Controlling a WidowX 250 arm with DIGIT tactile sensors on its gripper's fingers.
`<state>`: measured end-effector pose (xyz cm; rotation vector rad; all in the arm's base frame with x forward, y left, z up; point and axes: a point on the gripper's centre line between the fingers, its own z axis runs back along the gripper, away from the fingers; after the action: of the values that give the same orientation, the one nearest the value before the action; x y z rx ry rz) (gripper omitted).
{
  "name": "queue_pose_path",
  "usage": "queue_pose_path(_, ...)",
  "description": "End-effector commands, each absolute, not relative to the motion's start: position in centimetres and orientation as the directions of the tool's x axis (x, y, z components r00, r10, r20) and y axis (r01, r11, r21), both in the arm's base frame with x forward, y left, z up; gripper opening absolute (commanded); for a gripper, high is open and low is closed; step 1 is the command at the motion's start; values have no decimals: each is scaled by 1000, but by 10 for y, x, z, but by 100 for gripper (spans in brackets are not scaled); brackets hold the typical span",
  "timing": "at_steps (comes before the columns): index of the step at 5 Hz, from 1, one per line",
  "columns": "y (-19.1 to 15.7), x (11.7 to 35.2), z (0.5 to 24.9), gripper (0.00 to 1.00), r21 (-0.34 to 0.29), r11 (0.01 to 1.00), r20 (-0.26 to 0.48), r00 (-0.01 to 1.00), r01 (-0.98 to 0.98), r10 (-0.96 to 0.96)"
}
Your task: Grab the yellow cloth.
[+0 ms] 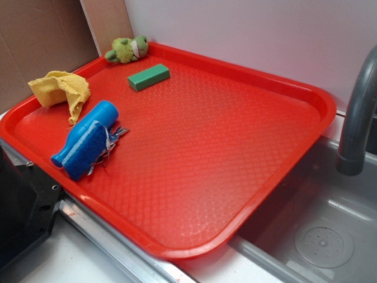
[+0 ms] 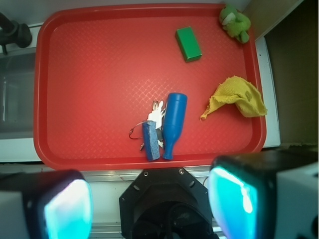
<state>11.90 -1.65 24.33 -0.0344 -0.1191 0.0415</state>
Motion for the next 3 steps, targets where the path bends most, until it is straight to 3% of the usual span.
queue_pose_path(1, -16, 119, 243, 100, -37, 999, 118, 992, -39, 43)
queue_pose_path(2, 34, 150, 193, 100, 51, 957, 123, 953, -285, 277)
queue_pose_path(3, 88, 173, 159, 100, 16, 858, 108, 854, -513, 509)
